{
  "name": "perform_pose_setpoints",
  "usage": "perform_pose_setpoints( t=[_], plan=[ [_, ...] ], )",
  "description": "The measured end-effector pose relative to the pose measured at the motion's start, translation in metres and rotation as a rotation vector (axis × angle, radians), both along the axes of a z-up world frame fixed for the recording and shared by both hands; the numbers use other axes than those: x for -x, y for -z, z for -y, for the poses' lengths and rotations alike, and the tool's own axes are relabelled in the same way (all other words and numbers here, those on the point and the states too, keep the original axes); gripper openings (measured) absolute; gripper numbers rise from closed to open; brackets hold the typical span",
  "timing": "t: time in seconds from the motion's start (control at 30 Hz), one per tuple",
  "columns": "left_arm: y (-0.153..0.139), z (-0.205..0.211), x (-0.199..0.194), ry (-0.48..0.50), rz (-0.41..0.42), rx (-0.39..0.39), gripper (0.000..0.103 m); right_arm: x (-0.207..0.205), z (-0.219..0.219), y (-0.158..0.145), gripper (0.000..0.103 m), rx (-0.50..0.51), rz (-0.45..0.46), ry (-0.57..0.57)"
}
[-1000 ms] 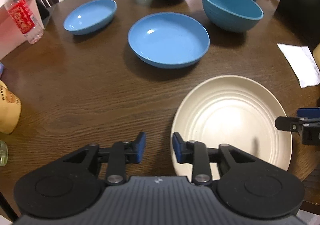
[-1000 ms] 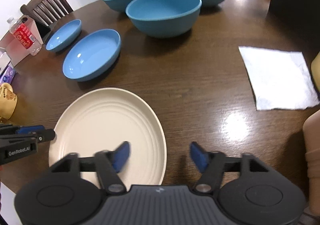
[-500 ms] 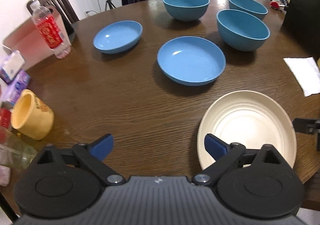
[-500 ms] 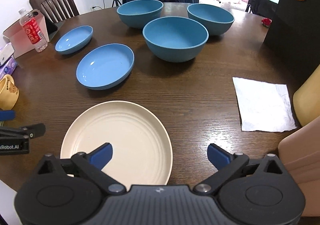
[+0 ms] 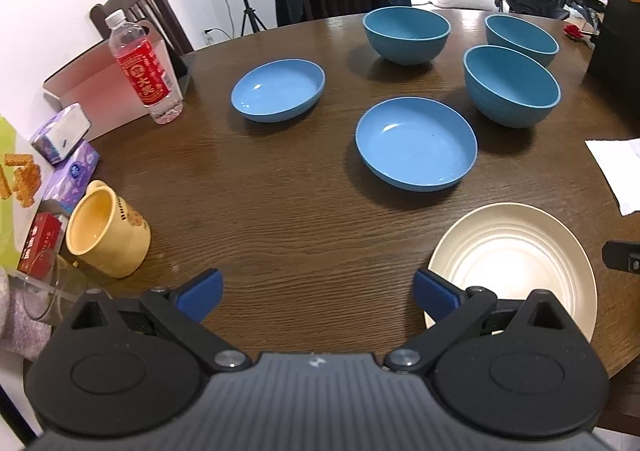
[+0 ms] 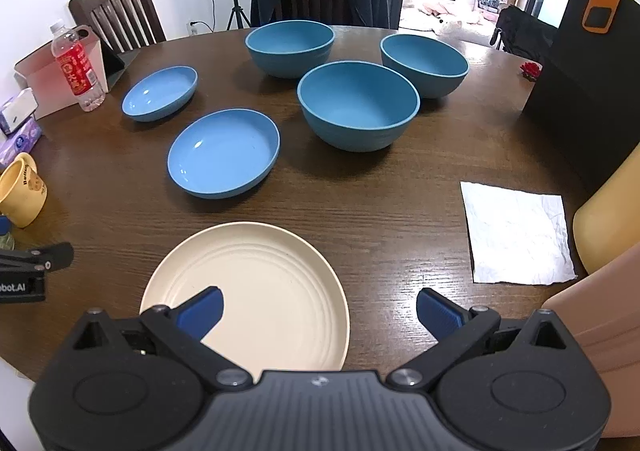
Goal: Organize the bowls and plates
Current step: 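Move the right tool to the rim of a light-blue plate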
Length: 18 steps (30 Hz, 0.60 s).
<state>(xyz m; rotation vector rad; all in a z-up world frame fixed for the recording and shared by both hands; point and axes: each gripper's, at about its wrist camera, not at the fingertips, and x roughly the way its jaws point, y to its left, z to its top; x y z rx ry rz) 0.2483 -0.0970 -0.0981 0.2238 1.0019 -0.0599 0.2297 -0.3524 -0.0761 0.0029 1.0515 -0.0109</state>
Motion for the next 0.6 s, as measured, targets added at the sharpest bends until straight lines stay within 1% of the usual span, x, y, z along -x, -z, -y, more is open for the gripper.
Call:
perform_pose_setpoints(
  t=[0.3,0.47,0.6],
  plan=[
    [-0.018,-0.006,0.001,-0.064,0.033,0.011,0.103,-0.007,-0.001,-0.014,0.103,0.015,0.018,-0.031],
    [-0.025,-0.009,-0.005,-0.068,0.038,0.011,0.103,-0.014,-0.005,-0.017,0.103,0.008,0.018,-0.033],
    [-0.029,-0.012,-0.018,-0.057,0.046,0.019,0.103,-0.024,-0.009,-0.02,0.103,-0.01,0.022,-0.029]
  ],
)
